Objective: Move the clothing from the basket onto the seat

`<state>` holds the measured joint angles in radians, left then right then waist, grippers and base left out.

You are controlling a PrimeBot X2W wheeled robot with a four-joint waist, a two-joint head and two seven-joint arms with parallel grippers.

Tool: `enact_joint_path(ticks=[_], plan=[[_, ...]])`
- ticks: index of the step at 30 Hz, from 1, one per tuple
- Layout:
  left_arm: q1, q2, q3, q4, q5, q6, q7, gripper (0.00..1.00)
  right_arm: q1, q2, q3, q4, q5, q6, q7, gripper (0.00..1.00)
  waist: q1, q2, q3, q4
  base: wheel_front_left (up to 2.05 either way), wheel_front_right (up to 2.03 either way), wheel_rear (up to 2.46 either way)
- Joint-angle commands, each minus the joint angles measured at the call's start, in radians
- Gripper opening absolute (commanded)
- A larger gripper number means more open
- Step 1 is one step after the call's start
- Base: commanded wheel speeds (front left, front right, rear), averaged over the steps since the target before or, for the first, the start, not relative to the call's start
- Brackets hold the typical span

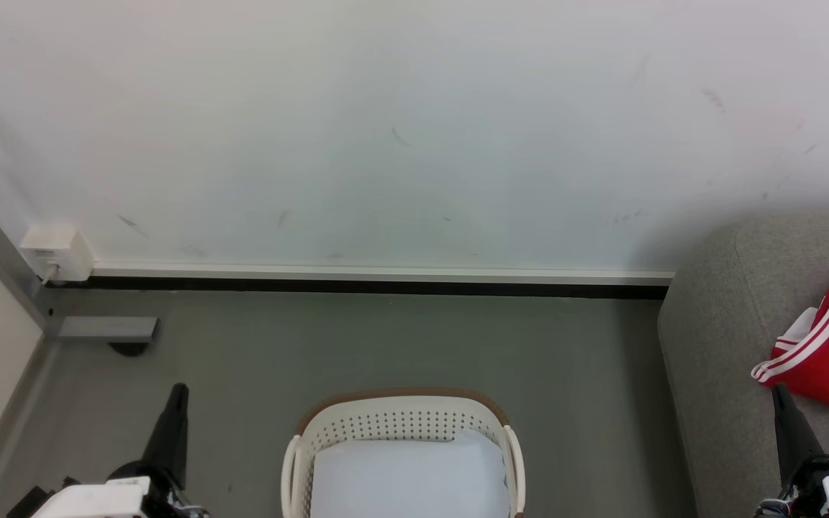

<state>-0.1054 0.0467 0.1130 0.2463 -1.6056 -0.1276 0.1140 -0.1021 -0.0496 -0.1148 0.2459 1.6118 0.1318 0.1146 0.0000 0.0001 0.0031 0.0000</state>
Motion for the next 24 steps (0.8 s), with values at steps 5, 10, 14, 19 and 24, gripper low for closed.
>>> enact_joint_path(ticks=[5,10,14,19,24], plan=[[-0.007,0.007,0.002,-0.003,-0.014,-0.007,0.004,0.0,-0.012,-0.001,-0.003,-0.004,0.001,-0.002,0.003,0.0,0.0,-0.0001,0.0,0.0,0.0,0.0,0.0],[-0.007,0.007,0.002,-0.003,-0.014,-0.006,0.004,0.0,-0.012,-0.001,-0.003,-0.003,0.001,-0.002,0.003,0.0,0.0,-0.0001,0.0,0.0,0.0,0.0,0.0],[-0.007,0.007,0.002,-0.003,-0.014,-0.006,0.004,0.0,-0.012,-0.001,-0.003,-0.003,0.001,-0.002,0.003,0.0,0.0,-0.0001,0.0,0.0,0.0,0.0,0.0],[-0.007,0.007,0.002,-0.003,-0.014,-0.006,0.004,0.0,-0.012,-0.001,-0.003,-0.003,0.002,-0.002,0.003,0.0,0.0,-0.0001,0.0,0.0,0.0,0.0,0.0],[-0.007,0.007,0.002,-0.003,-0.014,-0.006,0.004,0.0,-0.012,-0.001,-0.003,-0.003,0.002,-0.002,0.003,0.0,0.0,-0.0001,0.0,0.0,0.0,0.0,0.0]])
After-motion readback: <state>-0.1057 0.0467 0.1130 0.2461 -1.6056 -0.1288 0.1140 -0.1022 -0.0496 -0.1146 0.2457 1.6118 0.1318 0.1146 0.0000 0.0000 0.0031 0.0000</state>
